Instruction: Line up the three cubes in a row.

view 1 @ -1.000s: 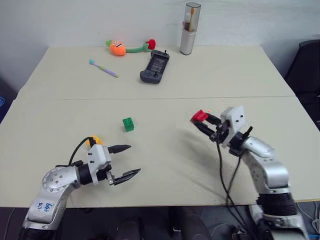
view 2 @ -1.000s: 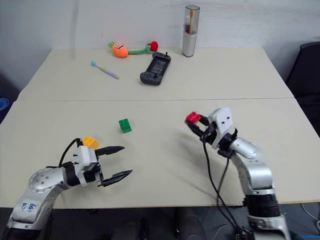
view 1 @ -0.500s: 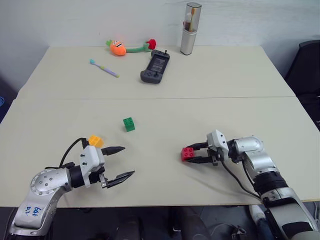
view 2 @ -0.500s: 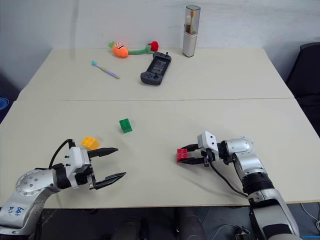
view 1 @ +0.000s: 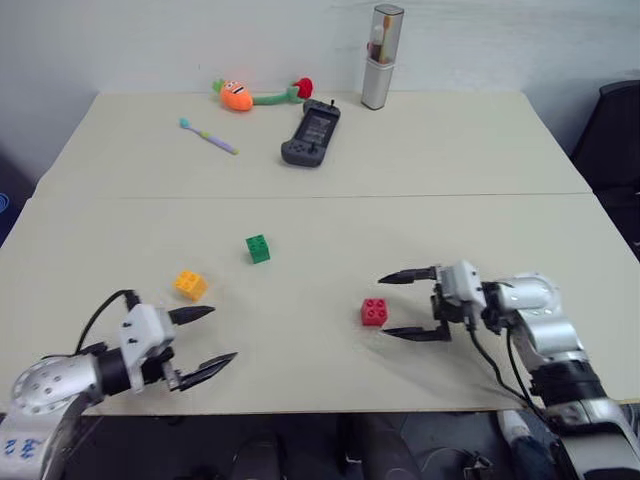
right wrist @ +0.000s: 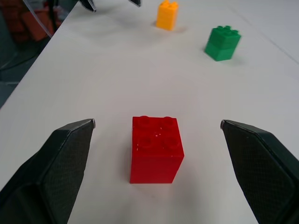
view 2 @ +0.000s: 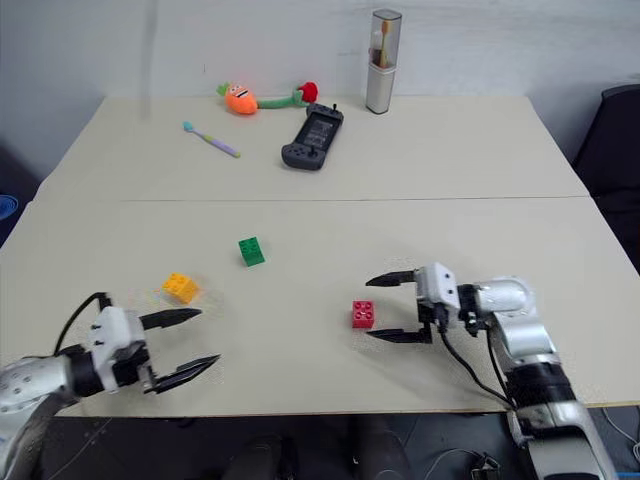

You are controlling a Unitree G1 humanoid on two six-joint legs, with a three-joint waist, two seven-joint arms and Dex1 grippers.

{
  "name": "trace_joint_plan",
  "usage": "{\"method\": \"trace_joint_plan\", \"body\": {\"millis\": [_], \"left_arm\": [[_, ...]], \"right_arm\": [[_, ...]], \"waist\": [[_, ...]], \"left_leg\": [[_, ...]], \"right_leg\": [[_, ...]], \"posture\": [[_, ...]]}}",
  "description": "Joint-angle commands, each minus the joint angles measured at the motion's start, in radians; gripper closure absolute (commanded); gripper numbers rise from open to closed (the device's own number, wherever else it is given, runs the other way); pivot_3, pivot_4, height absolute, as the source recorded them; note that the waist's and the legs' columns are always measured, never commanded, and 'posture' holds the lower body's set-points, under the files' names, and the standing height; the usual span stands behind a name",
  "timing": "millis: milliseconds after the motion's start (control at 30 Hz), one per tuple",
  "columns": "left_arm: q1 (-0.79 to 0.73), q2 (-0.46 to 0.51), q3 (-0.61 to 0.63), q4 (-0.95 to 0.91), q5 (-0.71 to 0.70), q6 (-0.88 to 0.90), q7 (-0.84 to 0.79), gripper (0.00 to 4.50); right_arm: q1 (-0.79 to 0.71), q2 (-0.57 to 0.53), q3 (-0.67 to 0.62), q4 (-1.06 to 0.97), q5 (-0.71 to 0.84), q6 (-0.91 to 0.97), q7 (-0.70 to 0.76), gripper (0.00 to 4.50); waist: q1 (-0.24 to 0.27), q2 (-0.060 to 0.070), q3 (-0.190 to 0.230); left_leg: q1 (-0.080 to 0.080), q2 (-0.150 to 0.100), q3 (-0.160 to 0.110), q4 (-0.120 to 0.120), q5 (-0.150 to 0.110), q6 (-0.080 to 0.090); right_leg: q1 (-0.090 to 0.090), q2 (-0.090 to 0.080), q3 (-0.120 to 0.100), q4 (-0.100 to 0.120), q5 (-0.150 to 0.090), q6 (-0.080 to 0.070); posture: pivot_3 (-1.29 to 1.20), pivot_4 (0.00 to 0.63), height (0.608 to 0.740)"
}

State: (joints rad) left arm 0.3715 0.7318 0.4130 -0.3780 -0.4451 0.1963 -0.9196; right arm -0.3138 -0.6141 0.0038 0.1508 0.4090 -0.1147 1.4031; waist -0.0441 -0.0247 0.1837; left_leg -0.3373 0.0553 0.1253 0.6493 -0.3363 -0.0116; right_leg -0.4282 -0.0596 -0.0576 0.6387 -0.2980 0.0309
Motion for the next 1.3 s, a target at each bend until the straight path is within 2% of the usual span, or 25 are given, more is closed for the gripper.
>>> {"method": "trace_joint_plan", "body": {"millis": [33, 133, 267, 400, 600, 733, 833, 967, 1100, 1200, 1300], "left_arm": [[0.076, -0.049, 0.142, 0.063, -0.048, -0.026, 0.005, 0.00], [0.102, -0.078, 0.253, 0.192, -0.080, -0.016, 0.021, 0.00], [0.075, -0.053, 0.319, 0.336, -0.077, -0.040, 0.008, 0.00], [-0.020, 0.008, 0.299, 0.398, -0.106, -0.006, -0.040, 0.00], [-0.468, 0.090, 0.052, 0.455, -0.084, 0.091, -0.067, 0.00], [-0.775, 0.105, -0.213, 0.545, 0.027, 0.154, -0.136, 0.00], [-0.946, 0.059, -0.331, 0.695, 0.126, 0.090, -0.136, 0.00], [-1.098, -0.019, -0.483, 0.872, 0.259, -0.011, -0.173, 0.00], [-1.196, -0.099, -0.542, 1.041, 0.336, -0.112, -0.170, 0.00], [-1.235, -0.138, -0.541, 1.127, 0.355, -0.170, -0.162, 0.55], [-1.247, -0.143, -0.547, 1.177, 0.379, -0.215, -0.177, 1.45]], "right_arm": [[0.125, 0.073, -0.168, -0.173, 0.207, 0.027, -0.120, 0.02], [0.248, 0.117, -0.250, -0.249, 0.203, 0.034, -0.260, 0.02], [0.334, 0.131, -0.266, -0.270, 0.208, -0.011, -0.254, 0.02], [0.351, 0.136, -0.254, -0.274, 0.178, -0.069, -0.254, 0.02], [0.284, 0.146, -0.212, -0.283, 0.156, -0.113, -0.259, 0.02], [0.228, 0.150, -0.181, -0.276, 0.142, -0.105, -0.286, 0.02], [0.210, 0.152, -0.163, -0.272, 0.133, -0.105, -0.300, 0.02], [0.211, 0.156, -0.151, -0.286, 0.128, -0.107, -0.317, 0.02], [0.243, 0.150, -0.150, -0.335, 0.134, -0.091, -0.348, 0.02], [0.265, 0.143, -0.156, -0.355, 0.136, -0.087, -0.360, 0.00], [0.274, 0.140, -0.159, -0.364, 0.134, -0.084, -0.374, 0.00]], "waist": [[0.004, 0.000, 0.000], [0.012, 0.000, 0.000], [0.016, -0.001, 0.000], [0.021, -0.001, -0.001], [0.037, -0.002, -0.001], [0.036, -0.002, -0.001], [0.027, -0.002, -0.001], [0.020, -0.002, -0.001], [0.018, -0.003, 0.000], [0.015, -0.004, 0.000], [0.015, -0.004, 0.000]], "left_leg": [[0.000, 0.000, 0.000, 0.000, 0.000, 0.000], [0.000, 0.000, -0.001, -0.001, 0.000, 0.000], [0.000, 0.000, -0.001, 0.000, 0.000, 0.001], [0.000, 0.000, -0.001, 0.000, 0.000, 0.001], [0.000, -0.001, -0.003, 0.000, 0.000, 0.001], [-0.002, -0.001, -0.001, 0.000, 0.003, -0.005], [-0.002, -0.002, 0.001, 0.001, 0.004, -0.005], [-0.003, -0.001, 0.001, 0.003, 0.004, -0.006], [-0.005, -0.002, 0.001, 0.008, 0.004, -0.005], [-0.005, -0.001, 0.001, 0.009, 0.004, -0.005], [-0.005, -0.001, 0.001, 0.010, 0.004, -0.005]], "right_leg": [[0.000, 0.000, 0.000, 0.000, 0.000, 0.000], [0.000, 0.000, -0.001, 0.000, 0.000, -0.001], [0.001, 0.000, -0.001, 0.000, 0.000, -0.001], [0.001, 0.000, -0.002, -0.001, 0.000, -0.001], [0.002, -0.001, -0.004, 0.000, 0.000, 0.000], [0.000, 0.000, -0.003, 0.000, 0.001, 0.000], [0.000, 0.001, -0.002, 0.001, 0.000, 0.000], [-0.001, 0.002, -0.003, 0.001, 0.000, 0.000], [-0.001, 0.002, -0.003, 0.004, 0.000, 0.001], [-0.001, 0.002, -0.003, 0.006, 0.000, 0.001], [-0.001, 0.002, -0.003, 0.007, 0.000, 0.001]], "posture": [[0.00, 0.150, 0.740], [0.00, 0.150, 0.740], [0.00, 0.150, 0.740], [0.00, 0.150, 0.740], [0.00, 0.150, 0.740], [0.00, 0.150, 0.740], [0.00, 0.150, 0.740], [0.00, 0.150, 0.740], [0.00, 0.150, 0.740], [0.00, 0.150, 0.740], [0.00, 0.150, 0.740]]}}
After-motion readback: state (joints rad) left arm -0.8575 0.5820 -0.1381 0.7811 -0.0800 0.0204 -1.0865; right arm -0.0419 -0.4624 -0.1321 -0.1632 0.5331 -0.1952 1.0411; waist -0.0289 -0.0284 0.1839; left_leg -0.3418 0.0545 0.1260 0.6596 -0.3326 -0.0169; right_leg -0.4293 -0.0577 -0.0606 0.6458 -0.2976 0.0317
